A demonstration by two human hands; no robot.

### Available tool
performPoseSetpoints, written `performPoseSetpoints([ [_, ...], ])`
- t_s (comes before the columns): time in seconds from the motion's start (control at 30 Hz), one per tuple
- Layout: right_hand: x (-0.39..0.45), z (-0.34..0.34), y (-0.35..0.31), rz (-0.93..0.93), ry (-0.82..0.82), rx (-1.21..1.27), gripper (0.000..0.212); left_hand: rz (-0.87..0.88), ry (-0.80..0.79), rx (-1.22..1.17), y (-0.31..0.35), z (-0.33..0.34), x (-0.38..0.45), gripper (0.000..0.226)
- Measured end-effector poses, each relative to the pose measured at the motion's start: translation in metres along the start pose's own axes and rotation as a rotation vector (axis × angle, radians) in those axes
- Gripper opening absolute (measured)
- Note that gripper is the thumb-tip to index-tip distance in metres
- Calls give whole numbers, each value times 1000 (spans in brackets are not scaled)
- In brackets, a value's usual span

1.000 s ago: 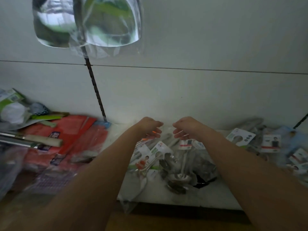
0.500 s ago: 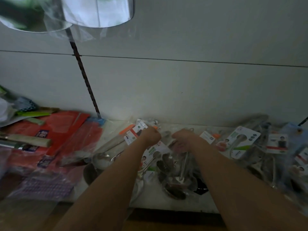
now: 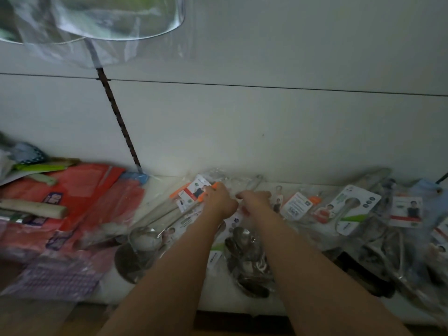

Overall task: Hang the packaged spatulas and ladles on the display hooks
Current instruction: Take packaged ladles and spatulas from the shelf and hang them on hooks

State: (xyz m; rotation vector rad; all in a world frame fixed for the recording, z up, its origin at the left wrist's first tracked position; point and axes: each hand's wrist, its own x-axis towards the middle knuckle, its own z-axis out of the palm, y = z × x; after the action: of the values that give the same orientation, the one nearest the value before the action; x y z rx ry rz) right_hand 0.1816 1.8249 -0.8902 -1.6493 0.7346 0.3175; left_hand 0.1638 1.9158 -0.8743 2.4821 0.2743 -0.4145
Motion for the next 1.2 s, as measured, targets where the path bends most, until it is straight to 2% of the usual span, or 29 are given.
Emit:
performPoseSetpoints([
  [0.1,-1,-3,-2,-25,-15,39,64,62,35,-103,-5,-6,-1,63],
  [0.23,3,-5,-2,-125,-21,44,95,144,59,-261,-7,-15,-7,62],
  [0.3,-1,-6,-3,-160,-32,40,97,178,65,-268,-6,-19,-9,62],
  [0.4,-5,-3,-6,-179,-41,50,84,210,112,-268,-5,-26,-13,51],
  [0.53,-13,2,-14,-249,-31,16,41,224,158,-246,-1,-34,-19,31],
  [0.7,-16,-3,-23,-265,-10,-51,19,227,195,-222,4,-41,-30,33],
  [0.8,-37,-16,-33,-265,-63,-30,26,330,224,-243,7,-47,-35,46],
  [0.9,-56,-24,-40,-302,-134,-5,25,337,161,-216,6,-55,-39,61],
  [1.1,-93,-31,-55,-407,-239,4,19,307,180,-260,10,-82,-60,54],
  [1.2,-117,-41,-68,-413,-340,-2,18,343,180,-306,10,-98,-76,39],
])
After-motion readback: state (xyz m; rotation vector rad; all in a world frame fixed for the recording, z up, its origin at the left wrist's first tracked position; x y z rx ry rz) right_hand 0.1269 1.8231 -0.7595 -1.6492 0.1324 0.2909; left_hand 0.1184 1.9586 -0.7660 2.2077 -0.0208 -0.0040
